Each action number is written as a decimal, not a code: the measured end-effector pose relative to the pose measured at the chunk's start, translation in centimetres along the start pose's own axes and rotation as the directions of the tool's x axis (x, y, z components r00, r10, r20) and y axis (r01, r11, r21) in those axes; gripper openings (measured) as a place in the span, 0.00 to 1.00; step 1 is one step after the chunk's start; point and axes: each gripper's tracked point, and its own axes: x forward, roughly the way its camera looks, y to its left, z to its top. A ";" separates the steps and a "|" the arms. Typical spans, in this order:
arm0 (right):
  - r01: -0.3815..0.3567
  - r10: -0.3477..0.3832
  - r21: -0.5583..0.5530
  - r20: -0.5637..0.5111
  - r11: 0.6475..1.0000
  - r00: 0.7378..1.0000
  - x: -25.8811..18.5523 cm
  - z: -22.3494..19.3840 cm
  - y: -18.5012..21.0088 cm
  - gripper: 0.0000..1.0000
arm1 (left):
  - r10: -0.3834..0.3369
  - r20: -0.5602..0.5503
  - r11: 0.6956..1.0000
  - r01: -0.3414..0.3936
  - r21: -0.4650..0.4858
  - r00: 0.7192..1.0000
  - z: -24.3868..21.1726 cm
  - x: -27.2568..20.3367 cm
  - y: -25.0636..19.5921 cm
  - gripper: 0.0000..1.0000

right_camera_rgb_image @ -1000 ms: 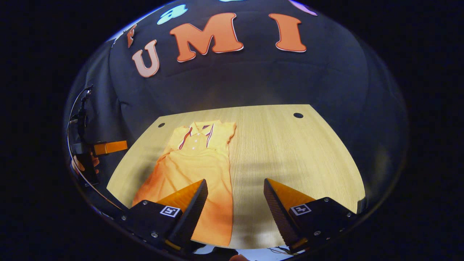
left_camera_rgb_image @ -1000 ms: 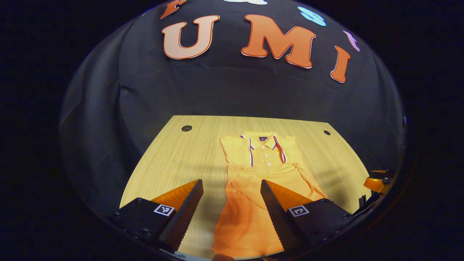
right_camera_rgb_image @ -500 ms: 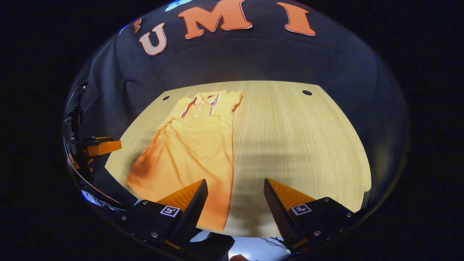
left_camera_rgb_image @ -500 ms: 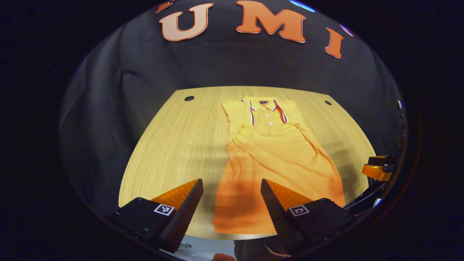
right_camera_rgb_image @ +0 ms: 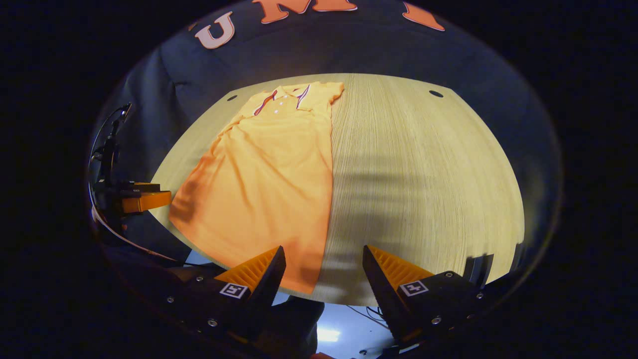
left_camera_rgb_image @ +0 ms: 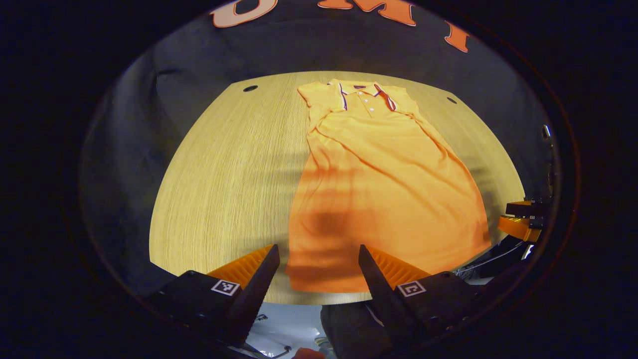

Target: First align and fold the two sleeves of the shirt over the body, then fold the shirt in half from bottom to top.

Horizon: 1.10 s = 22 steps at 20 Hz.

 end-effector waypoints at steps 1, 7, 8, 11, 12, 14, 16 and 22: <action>-0.001 0.001 -0.009 -0.020 1.000 1.000 0.3 -0.8 0.1 0.95 | 0.004 -0.020 1.000 -0.004 0.003 1.000 -0.7 0.4 0.1 0.98; -0.026 0.022 -0.036 -0.109 0.999 0.994 1.1 -3.1 1.3 0.95 | -0.005 -0.116 1.000 0.007 0.017 0.993 -3.2 1.9 -0.4 0.98; -0.032 0.027 -0.041 -0.125 0.999 0.992 1.2 -3.3 1.5 0.94 | -0.011 -0.134 1.000 0.013 0.014 0.991 -3.8 2.0 -0.6 0.99; -0.030 0.018 -0.076 -0.154 0.997 0.988 1.6 -4.0 2.1 0.86 | -0.018 -0.182 1.000 0.018 -0.003 0.983 -5.1 2.4 -0.9 0.98; -0.022 0.007 -0.091 -0.160 0.996 0.987 1.6 -3.9 2.2 0.83 | -0.022 -0.162 1.000 0.021 -0.010 0.987 -4.5 2.7 -0.9 0.98; -0.041 0.024 -0.100 -0.169 0.994 0.985 1.8 -4.0 3.0 0.74 | -0.025 -0.163 1.000 0.025 0.002 0.986 -4.3 2.9 -0.8 0.98; -0.050 0.037 -0.082 -0.161 0.995 0.986 2.0 -3.6 3.7 0.53 | -0.031 -0.158 1.000 0.031 0.000 0.987 -3.6 3.1 -0.9 0.92; -0.167 0.180 0.098 -0.142 0.981 0.973 2.4 -2.1 5.8 0.09 | -0.078 -0.100 0.996 0.074 -0.040 0.992 -1.4 3.6 -1.0 0.06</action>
